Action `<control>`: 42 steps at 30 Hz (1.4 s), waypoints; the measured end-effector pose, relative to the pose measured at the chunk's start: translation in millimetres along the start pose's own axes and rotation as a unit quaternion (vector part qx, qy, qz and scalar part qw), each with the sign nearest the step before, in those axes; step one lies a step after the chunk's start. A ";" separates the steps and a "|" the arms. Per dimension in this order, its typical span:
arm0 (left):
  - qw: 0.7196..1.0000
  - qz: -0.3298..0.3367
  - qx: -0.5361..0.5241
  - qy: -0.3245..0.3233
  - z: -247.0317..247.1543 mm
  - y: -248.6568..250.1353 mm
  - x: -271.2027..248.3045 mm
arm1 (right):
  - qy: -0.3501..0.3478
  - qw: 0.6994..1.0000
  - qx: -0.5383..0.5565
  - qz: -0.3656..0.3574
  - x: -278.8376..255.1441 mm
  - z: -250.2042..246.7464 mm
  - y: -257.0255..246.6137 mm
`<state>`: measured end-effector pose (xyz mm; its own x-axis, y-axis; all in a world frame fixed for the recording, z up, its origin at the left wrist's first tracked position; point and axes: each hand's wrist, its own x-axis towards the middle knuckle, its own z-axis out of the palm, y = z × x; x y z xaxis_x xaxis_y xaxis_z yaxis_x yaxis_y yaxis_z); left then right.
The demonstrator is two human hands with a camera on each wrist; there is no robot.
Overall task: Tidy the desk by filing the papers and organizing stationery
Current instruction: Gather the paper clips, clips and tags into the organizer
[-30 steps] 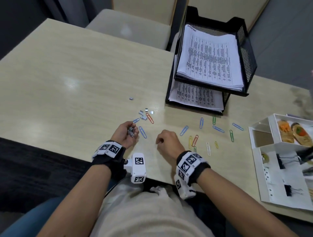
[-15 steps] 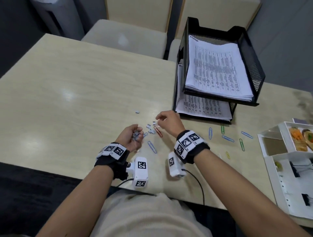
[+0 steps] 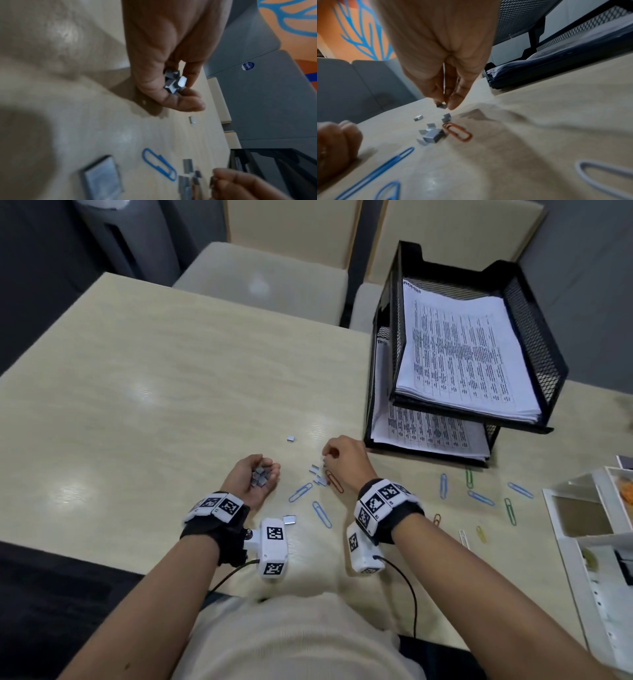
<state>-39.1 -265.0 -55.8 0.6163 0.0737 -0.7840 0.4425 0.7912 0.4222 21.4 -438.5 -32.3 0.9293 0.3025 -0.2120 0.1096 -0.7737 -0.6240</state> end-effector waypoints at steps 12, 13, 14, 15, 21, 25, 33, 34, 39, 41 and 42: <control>0.999 -0.018 -0.016 -0.028 3.9 -5.6 5.4 | -0.037 0.999 -0.012 0.003 10.4 2.8 -12.7; 0.999 -0.023 -0.007 -0.036 6.9 -5.9 6.3 | -0.033 0.999 0.027 -0.002 9.0 2.7 -20.8; 0.998 -0.028 -0.002 -0.048 10.2 -6.5 6.7 | -0.040 0.997 0.065 -0.009 7.0 2.8 -29.8; 0.998 -0.031 -0.002 -0.060 13.4 -7.7 6.7 | -0.059 0.993 0.096 -0.019 4.4 2.0 -39.2; 0.998 -0.049 0.021 -0.046 15.2 -6.2 11.1 | -0.068 0.992 0.110 -0.011 9.3 -0.4 -46.4; 0.997 -0.055 0.051 -0.025 5.6 5.5 14.9 | -0.115 0.991 -0.070 -0.004 11.1 9.3 -25.6; 0.994 -0.049 0.092 -0.016 -8.2 17.5 13.8 | -0.061 0.995 -0.076 -0.036 34.4 22.2 -45.3; 0.995 -0.048 0.089 -0.015 -9.5 17.3 13.3 | -0.057 0.994 -0.083 -0.049 40.8 23.5 -49.1; 0.995 -0.020 0.090 -0.023 -11.3 11.3 10.6 | -0.098 0.980 -0.152 -0.083 51.7 35.7 -50.2; 0.996 -0.013 0.087 -0.022 -10.9 6.7 9.9 | -0.101 0.981 -0.141 -0.082 48.2 37.1 -45.7; 0.996 -0.011 0.084 -0.025 -9.8 4.8 9.5 | -0.099 0.985 -0.120 -0.071 45.8 35.4 -43.9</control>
<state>-37.5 -254.5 -65.7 0.6353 0.0227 -0.7720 0.5563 0.6799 0.4778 46.6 -371.0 -41.2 0.8139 0.5017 -0.2931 0.3356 -0.8176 -0.4678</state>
